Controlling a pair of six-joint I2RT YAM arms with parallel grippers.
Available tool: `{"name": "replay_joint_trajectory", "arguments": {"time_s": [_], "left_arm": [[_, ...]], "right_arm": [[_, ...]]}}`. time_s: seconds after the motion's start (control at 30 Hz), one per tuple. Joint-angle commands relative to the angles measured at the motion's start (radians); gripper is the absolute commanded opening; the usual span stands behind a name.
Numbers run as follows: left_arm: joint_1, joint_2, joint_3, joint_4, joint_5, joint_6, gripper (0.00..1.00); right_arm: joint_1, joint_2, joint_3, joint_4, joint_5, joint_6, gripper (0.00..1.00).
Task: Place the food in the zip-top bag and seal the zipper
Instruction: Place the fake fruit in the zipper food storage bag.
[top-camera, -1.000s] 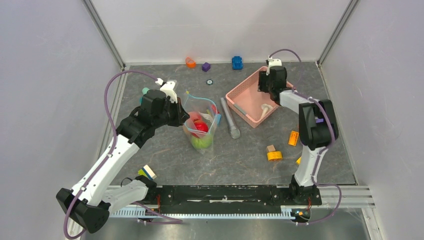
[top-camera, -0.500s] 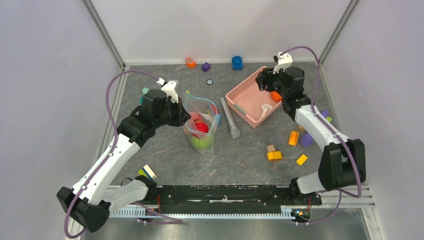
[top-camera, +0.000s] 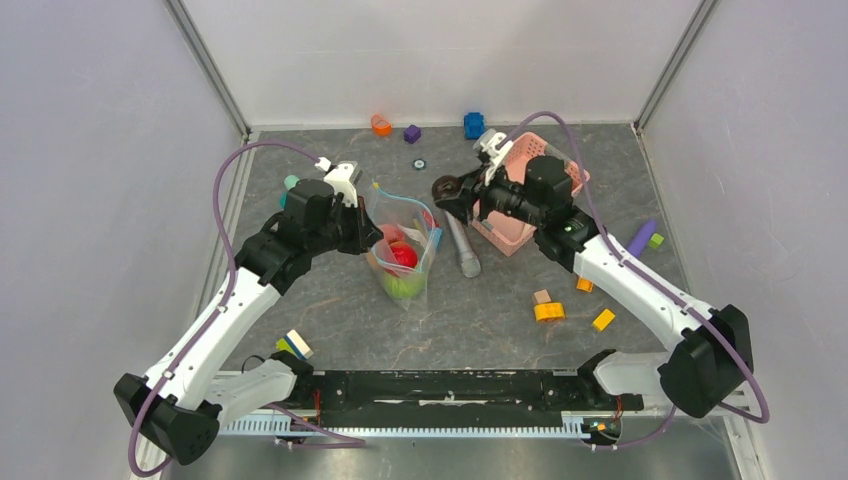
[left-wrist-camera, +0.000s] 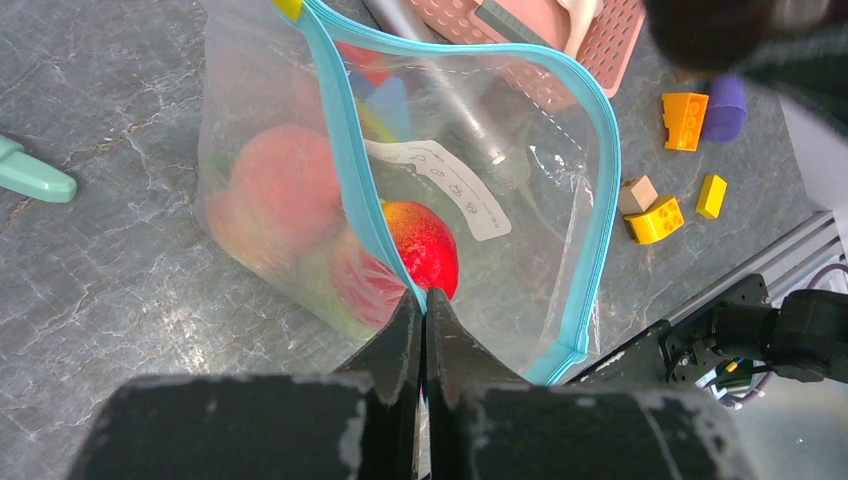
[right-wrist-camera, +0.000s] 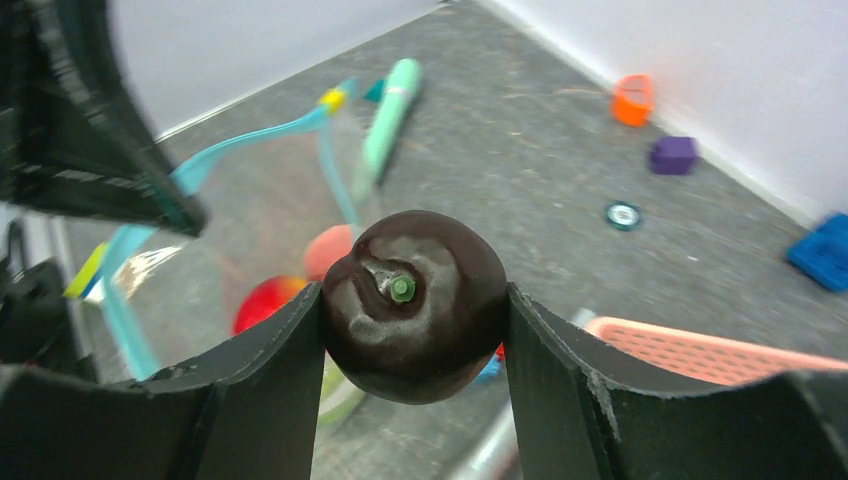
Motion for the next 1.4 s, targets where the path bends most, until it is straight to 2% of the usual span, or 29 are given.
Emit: {"name": "replay_joint_trajectory", "arguments": {"time_s": [0.0, 0.4, 0.63, 0.87, 1.03, 1.37], "left_arm": [[0.008, -0.005, -0.001, 0.044, 0.031, -0.015, 0.02], [0.007, -0.001, -0.003, 0.045, 0.037, -0.02, 0.02], [0.008, -0.003, -0.004, 0.048, 0.034, -0.021, 0.02], [0.008, -0.009, -0.003, 0.05, 0.037, -0.021, 0.02], [0.007, -0.016, -0.004, 0.048, 0.026, -0.019, 0.02], [0.008, -0.021, -0.004, 0.048, 0.017, -0.017, 0.03]], "right_arm": [[0.076, 0.008, 0.059, -0.023, -0.111, -0.06, 0.32], [0.247, 0.051, 0.132, -0.117, -0.086, -0.198, 0.35], [0.301, 0.163, 0.25, -0.331, 0.137, -0.225, 0.4], [0.364, 0.27, 0.447, -0.692, 0.39, -0.295, 0.43], [0.378, 0.314, 0.531, -0.838, 0.45, -0.31, 0.54], [0.379, 0.243, 0.482, -0.79, 0.428, -0.345, 0.88]]}}
